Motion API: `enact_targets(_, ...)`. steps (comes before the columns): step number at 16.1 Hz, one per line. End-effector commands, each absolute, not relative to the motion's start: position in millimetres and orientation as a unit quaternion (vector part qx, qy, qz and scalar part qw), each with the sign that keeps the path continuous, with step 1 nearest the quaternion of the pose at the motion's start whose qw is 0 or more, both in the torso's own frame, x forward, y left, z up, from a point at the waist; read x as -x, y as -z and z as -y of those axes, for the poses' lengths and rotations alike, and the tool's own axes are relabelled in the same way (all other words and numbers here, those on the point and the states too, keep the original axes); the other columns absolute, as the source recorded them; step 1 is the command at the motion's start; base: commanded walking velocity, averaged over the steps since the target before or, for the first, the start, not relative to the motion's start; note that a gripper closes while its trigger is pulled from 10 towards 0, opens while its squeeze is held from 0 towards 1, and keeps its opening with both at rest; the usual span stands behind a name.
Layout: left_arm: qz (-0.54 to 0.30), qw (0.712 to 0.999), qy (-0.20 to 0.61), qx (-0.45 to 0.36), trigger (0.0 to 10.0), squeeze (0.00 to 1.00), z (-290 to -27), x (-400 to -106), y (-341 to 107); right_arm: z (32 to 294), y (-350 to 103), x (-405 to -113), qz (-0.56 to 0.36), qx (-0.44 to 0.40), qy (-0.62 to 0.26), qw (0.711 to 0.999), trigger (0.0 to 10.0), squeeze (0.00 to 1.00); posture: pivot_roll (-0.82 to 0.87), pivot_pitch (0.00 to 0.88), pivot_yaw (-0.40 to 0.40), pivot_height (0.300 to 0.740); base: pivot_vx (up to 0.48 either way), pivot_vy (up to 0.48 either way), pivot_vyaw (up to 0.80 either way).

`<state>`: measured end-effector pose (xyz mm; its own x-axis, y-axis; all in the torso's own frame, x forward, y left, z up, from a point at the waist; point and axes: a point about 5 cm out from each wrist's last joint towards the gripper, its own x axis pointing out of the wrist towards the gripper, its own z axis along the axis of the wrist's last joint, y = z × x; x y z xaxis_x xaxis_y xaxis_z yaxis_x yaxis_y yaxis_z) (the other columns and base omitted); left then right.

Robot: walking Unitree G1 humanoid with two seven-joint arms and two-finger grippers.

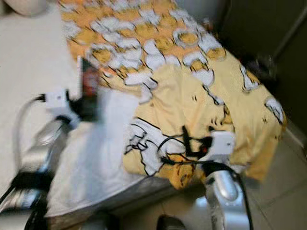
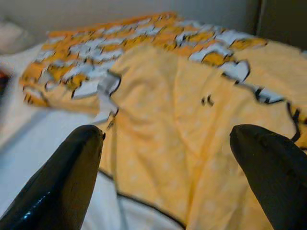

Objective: Clean up the room

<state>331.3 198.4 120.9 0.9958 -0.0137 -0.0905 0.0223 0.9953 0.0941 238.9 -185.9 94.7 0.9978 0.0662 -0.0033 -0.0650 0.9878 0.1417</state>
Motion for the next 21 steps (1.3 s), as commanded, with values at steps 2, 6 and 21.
enact_targets(2, -0.043, 0.989, 0.005, -0.144, 0.0, 0.0, -195, -316, -121, 193, -92, -239, 0.003, -0.074, -0.018, 0.997, 10.0, 0.0, 0.14, 0.0, -0.022, 0.74, 0.0, 0.0, 0.73)
enact_targets(6, -0.044, 0.986, 0.068, -0.149, 0.0, 0.0, -170, -289, -99, 186, -87, -247, -0.001, -0.051, -0.033, 0.998, 10.0, 0.0, 0.17, 0.0, -0.053, 0.74, 0.0, 0.0, 0.53)
enact_targets(21, -0.03, 0.987, 0.108, -0.116, 0.0, 0.0, -121, -316, -113, 180, -83, -257, -0.011, -0.036, -0.046, 0.998, 10.0, 0.0, 0.11, 0.0, -0.025, 0.74, 0.0, 0.224, 0.12)
